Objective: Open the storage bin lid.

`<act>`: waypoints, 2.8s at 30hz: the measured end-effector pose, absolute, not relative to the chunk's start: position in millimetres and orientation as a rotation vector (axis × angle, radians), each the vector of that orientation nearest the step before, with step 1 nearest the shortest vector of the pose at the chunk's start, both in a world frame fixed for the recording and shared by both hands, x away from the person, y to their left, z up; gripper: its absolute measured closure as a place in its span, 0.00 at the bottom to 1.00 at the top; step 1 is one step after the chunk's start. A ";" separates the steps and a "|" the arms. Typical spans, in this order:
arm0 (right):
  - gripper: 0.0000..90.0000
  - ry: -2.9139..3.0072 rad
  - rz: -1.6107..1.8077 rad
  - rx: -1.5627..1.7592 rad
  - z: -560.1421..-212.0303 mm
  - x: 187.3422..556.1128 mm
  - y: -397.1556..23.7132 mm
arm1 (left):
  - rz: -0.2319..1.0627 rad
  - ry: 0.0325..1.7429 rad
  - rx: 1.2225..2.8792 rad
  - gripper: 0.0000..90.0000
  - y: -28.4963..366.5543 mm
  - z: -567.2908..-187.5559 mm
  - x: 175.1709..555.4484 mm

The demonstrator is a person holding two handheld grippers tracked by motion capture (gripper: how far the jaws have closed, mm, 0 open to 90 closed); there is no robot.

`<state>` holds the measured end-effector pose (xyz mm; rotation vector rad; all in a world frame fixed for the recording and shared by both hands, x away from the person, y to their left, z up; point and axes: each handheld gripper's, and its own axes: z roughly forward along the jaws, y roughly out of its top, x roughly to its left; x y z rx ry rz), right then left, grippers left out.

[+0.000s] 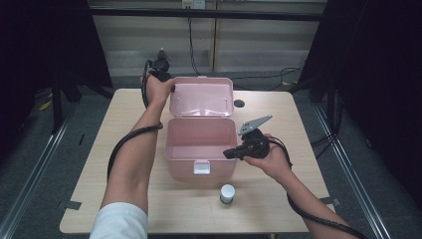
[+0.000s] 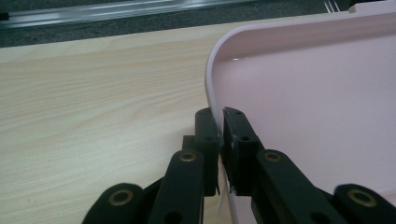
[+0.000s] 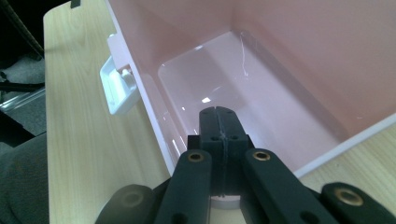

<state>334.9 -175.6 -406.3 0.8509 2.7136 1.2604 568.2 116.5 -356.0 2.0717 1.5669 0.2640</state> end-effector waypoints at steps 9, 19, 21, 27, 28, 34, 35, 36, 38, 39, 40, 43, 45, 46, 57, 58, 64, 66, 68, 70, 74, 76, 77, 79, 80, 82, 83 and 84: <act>1.00 2.718 1.251 0.843 -406.0 334.4 -175.6 | 0.241 1.588 2.065 0.94 119.3 -365.6 569.0; 1.00 2.711 1.266 0.846 -406.6 333.7 -176.0 | 0.209 1.622 2.063 0.93 121.0 -378.7 570.8; 1.00 2.711 1.264 0.846 -406.6 333.6 -176.0 | 0.200 1.628 2.061 0.93 121.6 -381.1 571.0; 1.00 2.711 1.262 0.848 -406.5 333.3 -175.9 | 0.196 1.636 2.061 0.92 121.8 -385.7 570.7; 1.00 2.712 1.264 0.849 -406.5 333.2 -175.9 | 0.191 1.636 2.063 0.92 122.5 -386.8 570.7; 1.00 2.714 1.262 0.847 -406.4 332.4 -175.8 | 0.181 1.640 2.054 0.92 123.1 -389.3 570.2; 1.00 2.714 1.262 0.847 -406.4 332.4 -175.8 | 0.181 1.640 2.054 0.92 123.1 -389.3 570.2; 1.00 2.713 1.261 0.845 -406.4 332.1 -175.8 | 0.180 1.642 2.050 0.92 122.9 -390.1 569.8; 1.00 2.716 1.257 0.846 -406.1 332.0 -175.5 | 0.179 1.641 2.049 0.92 123.2 -389.9 569.3; 1.00 2.716 1.257 0.846 -406.1 332.0 -175.5 | 0.179 1.641 2.049 0.92 123.2 -389.9 569.3; 1.00 2.715 1.256 0.847 -406.1 331.9 -175.4 | 0.175 1.639 2.056 0.92 123.7 -389.6 569.0; 1.00 2.711 1.263 0.847 -406.4 331.8 -175.6 | 0.178 1.638 2.053 0.92 124.4 -390.5 568.8; 1.00 2.711 1.263 0.846 -406.5 331.3 -175.5 | 0.177 1.638 2.049 0.92 124.3 -391.5 568.5; 1.00 2.713 1.265 0.844 -406.5 330.7 -175.3 | 0.178 1.631 2.051 0.92 124.4 -392.1 568.1; 1.00 2.711 1.265 0.850 -406.4 329.7 -175.3 | 0.175 1.627 2.051 0.91 125.1 -392.9 567.8; 1.00 2.712 1.265 0.847 -406.4 329.8 -175.3 | 0.175 1.626 2.050 0.91 124.6 -392.8 567.5; 1.00 2.710 1.262 0.851 -406.3 329.5 -175.2 | 0.168 1.637 2.048 0.88 124.5 -393.6 566.9; 1.00 2.707 1.264 0.853 -406.4 329.4 -175.3 | 0.170 1.642 2.046 0.87 124.7 -394.2 566.6; 1.00 2.708 1.264 0.852 -406.4 329.4 -175.3 | 0.175 1.642 2.051 0.84 124.9 -393.9 566.0; 1.00 2.709 1.264 0.852 -406.4 329.5 -175.2 | 0.181 1.642 2.047 0.82 125.8 -393.0 565.5; 1.00 2.707 1.264 0.852 -406.4 329.3 -175.2 | 0.186 1.644 2.042 0.77 128.2 -390.4 564.1; 1.00 2.709 1.264 0.850 -406.3 329.6 -174.9 | 0.184 1.642 2.034 0.73 129.1 -388.7 562.8; 1.00 2.709 1.264 0.850 -406.3 329.6 -174.9 | 0.184 1.642 2.034 0.71 129.1 -388.7 562.8; 1.00 2.709 1.254 0.853 -405.9 329.6 -174.4 | 0.184 1.633 2.040 0.68 130.2 -387.0 561.4; 1.00 2.710 1.252 0.853 -405.6 329.8 -174.4 | 0.187 1.627 2.037 0.66 131.7 -384.3 559.1; 1.00 2.708 1.243 0.848 -405.3 330.4 -174.2 | 0.193 1.620 2.038 0.61 132.2 -381.7 556.4; 1.00 2.708 1.243 0.848 -405.3 330.4 -174.2 | 0.193 1.620 2.038 0.60 132.2 -381.7 556.4; 1.00 2.706 1.243 0.849 -405.3 330.7 -174.0 | 0.194 1.620 2.025 0.58 132.4 -380.1 553.6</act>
